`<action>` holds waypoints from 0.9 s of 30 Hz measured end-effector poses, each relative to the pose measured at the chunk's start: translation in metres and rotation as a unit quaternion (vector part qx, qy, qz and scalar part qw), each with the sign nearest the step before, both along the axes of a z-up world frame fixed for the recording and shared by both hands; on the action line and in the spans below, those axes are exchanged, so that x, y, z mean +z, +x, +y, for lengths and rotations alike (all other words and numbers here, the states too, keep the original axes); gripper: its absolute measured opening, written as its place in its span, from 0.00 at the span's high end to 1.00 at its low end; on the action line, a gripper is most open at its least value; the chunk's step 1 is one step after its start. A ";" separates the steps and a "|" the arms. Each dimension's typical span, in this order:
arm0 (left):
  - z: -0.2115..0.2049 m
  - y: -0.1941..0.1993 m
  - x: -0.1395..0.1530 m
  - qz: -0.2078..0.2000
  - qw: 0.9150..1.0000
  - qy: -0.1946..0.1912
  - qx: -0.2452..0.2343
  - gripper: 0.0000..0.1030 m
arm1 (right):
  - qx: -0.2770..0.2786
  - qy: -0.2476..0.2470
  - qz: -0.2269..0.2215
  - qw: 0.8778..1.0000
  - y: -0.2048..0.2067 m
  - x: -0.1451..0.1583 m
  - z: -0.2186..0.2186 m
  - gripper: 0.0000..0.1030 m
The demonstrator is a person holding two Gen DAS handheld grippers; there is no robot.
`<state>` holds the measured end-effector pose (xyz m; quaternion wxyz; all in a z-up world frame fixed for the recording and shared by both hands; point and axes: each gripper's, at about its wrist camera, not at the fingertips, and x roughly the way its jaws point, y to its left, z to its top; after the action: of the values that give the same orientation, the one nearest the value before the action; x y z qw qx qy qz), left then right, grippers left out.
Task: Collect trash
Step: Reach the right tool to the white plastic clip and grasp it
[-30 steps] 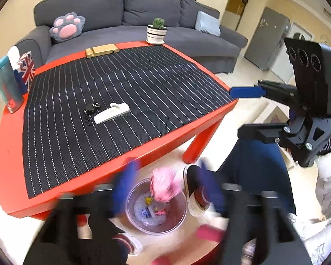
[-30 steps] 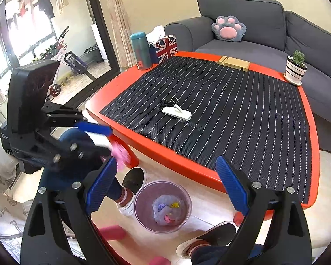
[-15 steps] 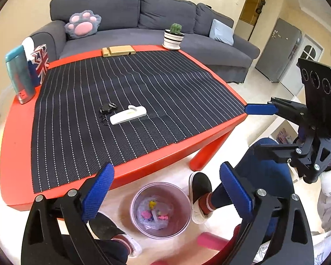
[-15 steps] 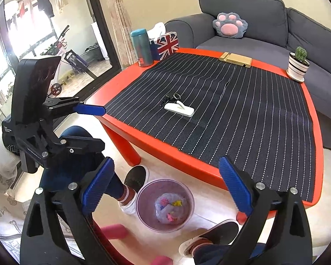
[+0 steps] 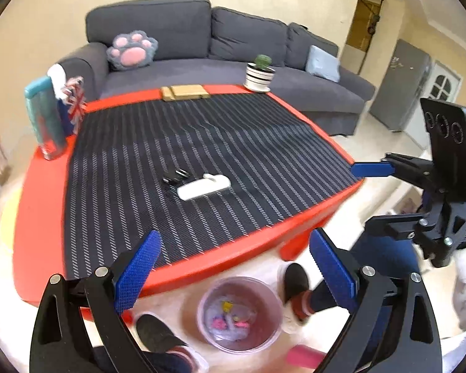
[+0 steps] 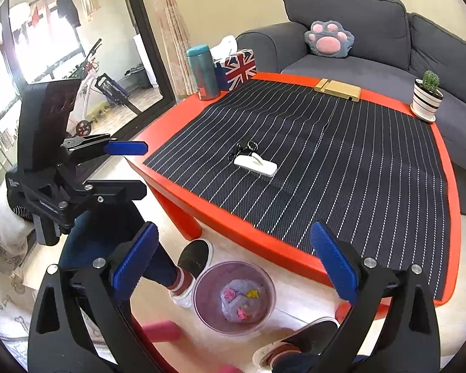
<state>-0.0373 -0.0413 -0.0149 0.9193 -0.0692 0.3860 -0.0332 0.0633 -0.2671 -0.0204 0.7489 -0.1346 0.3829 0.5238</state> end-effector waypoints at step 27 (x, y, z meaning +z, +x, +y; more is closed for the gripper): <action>0.065 0.025 0.004 -0.002 0.998 0.006 0.067 0.09 | 0.153 -0.140 -0.051 0.977 0.077 -0.025 0.141 0.06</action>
<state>-0.0125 0.0236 -0.0106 0.9206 -0.0893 0.3789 0.0306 0.1406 -0.1257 -0.0457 0.6521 -0.3217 0.3886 0.5658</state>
